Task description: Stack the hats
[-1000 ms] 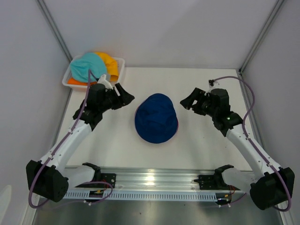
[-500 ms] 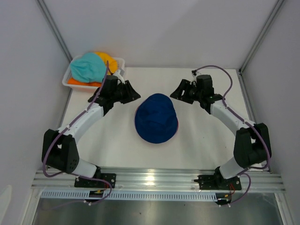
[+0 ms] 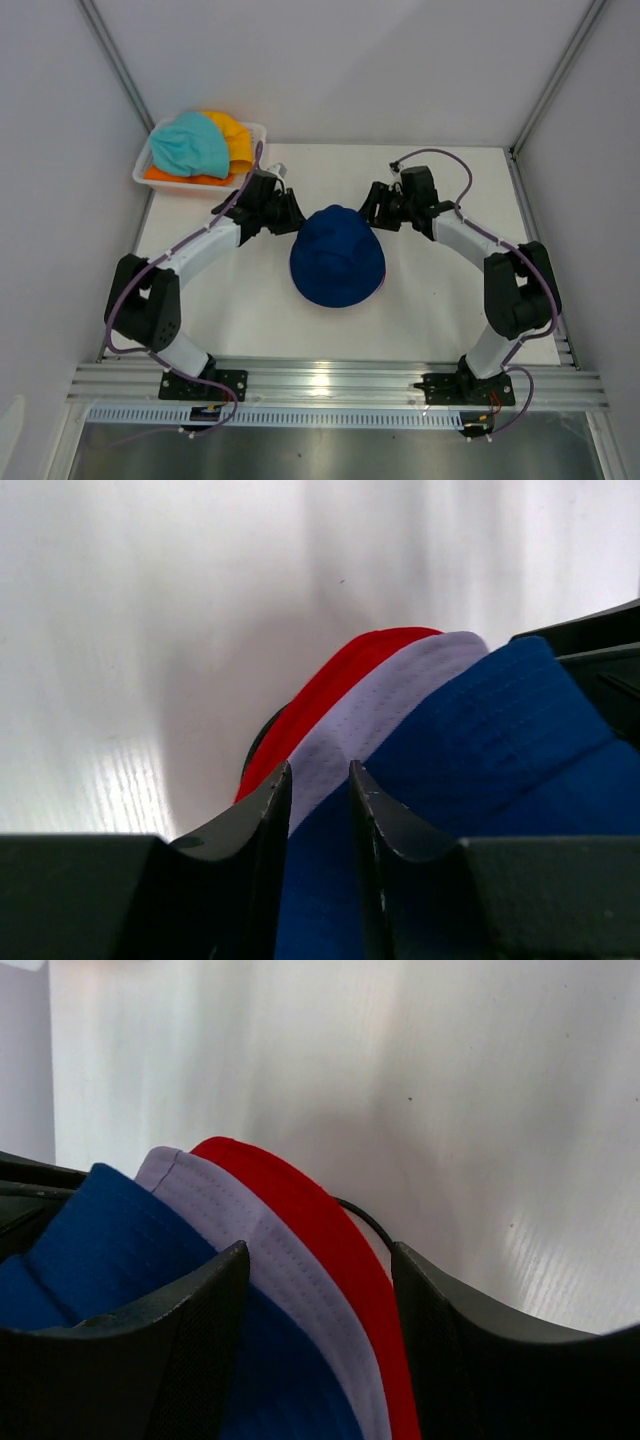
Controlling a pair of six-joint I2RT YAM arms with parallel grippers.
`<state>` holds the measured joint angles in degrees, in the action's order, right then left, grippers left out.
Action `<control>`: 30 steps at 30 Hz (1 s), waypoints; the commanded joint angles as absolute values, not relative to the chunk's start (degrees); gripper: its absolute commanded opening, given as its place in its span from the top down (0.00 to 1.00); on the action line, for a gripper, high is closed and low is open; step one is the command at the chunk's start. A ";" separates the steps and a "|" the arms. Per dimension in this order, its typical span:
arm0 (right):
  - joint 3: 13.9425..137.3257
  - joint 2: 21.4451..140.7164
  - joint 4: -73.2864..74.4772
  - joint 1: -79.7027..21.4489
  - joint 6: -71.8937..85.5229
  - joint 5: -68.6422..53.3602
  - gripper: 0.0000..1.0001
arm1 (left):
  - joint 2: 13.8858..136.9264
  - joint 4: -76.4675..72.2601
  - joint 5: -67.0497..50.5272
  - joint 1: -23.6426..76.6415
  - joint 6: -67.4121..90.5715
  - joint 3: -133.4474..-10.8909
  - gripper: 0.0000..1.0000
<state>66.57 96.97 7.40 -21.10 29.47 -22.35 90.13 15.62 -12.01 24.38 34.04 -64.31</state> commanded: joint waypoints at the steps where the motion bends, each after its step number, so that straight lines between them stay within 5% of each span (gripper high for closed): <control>1: 68.90 97.91 8.61 -21.53 27.16 -21.62 0.38 | 90.70 18.71 -9.94 24.61 32.96 -66.61 0.68; 6: 73.12 97.21 12.38 -17.42 23.83 -19.42 0.35 | 88.69 23.46 -4.93 22.60 30.50 -73.12 0.59; 16: 84.19 91.24 16.79 -8.44 17.86 -16.45 0.15 | 84.63 24.61 -4.05 4.76 31.20 -87.62 0.12; 30: 81.21 88.15 12.40 -8.17 17.93 -15.38 0.01 | 113.36 14.41 -0.62 -13.62 42.63 -101.06 0.09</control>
<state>81.56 89.21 14.68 -8.19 18.24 -16.05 110.48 17.17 -2.57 -12.75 39.09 -95.74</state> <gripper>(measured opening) 0.992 0.907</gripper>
